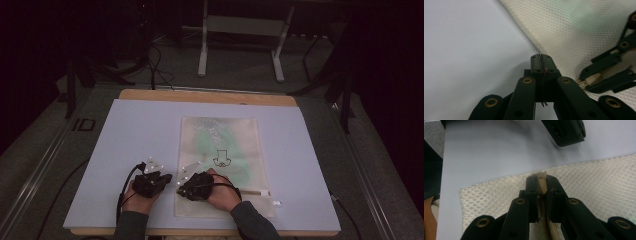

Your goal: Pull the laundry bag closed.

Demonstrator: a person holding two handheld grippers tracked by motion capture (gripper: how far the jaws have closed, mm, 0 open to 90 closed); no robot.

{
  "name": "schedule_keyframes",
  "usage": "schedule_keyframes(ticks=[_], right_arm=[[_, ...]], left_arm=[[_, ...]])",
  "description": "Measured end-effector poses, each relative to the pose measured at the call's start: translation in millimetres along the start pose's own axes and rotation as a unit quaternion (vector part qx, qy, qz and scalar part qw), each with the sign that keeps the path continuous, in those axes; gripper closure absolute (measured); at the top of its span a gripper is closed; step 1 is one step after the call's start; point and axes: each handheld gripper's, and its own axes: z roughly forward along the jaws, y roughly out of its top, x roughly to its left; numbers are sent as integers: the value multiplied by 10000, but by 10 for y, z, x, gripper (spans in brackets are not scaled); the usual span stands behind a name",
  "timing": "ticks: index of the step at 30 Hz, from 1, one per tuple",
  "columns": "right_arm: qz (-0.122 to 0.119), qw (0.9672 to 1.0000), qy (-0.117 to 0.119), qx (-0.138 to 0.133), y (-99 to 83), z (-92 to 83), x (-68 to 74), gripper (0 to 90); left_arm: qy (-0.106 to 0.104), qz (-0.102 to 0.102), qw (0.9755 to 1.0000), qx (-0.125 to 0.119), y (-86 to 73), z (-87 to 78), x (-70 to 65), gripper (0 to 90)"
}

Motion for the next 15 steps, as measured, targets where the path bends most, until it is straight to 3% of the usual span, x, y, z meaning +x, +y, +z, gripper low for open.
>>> schedule_keyframes(ticks=[15], right_arm=[[-18,9999,-118,-89,-29,-1,35,817]], left_arm=[[-273,157,9995,16,67,96,-99,891]])
